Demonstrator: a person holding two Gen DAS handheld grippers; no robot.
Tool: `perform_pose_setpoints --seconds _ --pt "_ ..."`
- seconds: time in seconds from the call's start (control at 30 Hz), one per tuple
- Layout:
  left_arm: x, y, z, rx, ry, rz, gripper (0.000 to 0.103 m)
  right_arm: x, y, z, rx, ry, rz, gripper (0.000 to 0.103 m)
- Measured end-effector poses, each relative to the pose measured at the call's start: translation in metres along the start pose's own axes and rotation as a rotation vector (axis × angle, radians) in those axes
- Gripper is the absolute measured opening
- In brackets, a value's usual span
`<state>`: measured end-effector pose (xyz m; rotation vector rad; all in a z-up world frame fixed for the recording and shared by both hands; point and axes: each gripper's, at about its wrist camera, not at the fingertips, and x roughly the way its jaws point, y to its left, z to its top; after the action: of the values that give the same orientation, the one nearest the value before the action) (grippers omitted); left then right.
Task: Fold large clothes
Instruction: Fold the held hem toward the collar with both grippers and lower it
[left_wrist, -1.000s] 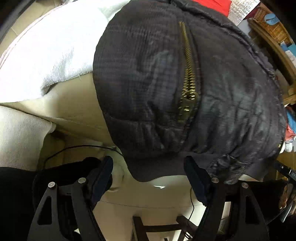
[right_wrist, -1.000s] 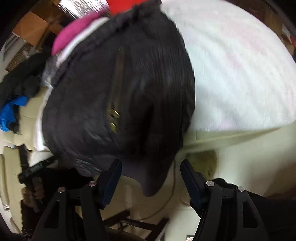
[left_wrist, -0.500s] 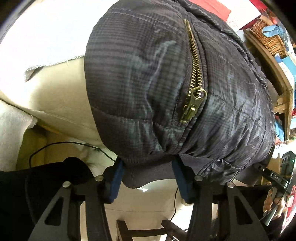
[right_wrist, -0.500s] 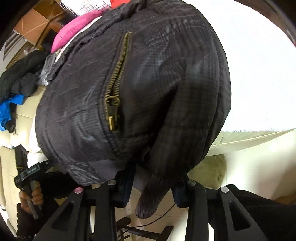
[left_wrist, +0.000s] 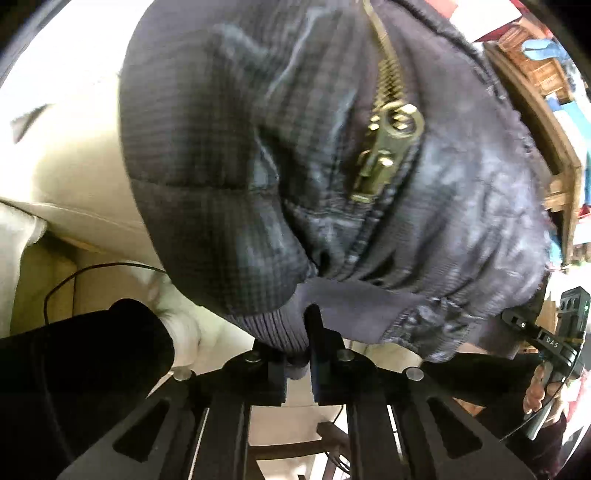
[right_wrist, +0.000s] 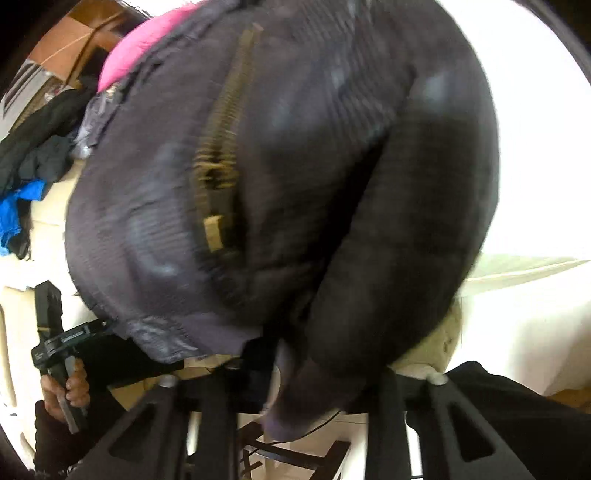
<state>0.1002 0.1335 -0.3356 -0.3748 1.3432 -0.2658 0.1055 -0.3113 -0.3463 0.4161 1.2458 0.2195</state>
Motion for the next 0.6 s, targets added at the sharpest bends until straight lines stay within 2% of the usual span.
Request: perform_pose_setpoints --seconds 0.17,0.3,0.43,0.53,0.6 --pt "-0.055 -0.023 -0.013 0.152 -0.083 -0.089 0.008 -0.063 0.019 -0.017 -0.05 -0.077 0.075 0.014" --pt "-0.113 -0.032 -0.01 0.199 -0.166 -0.21 0.008 -0.116 0.039 -0.016 -0.104 -0.16 0.18 0.014" --pt "-0.161 -0.042 0.019 0.211 -0.269 -0.314 0.008 -0.147 0.061 0.007 -0.132 -0.258 0.283 0.014" --pt "-0.162 -0.045 0.048 0.184 -0.301 -0.342 0.008 -0.16 0.069 0.027 -0.135 -0.341 0.322 0.014" --pt "-0.151 -0.061 0.069 0.16 -0.311 -0.342 0.008 -0.167 0.066 0.045 -0.102 -0.38 0.35 0.014"
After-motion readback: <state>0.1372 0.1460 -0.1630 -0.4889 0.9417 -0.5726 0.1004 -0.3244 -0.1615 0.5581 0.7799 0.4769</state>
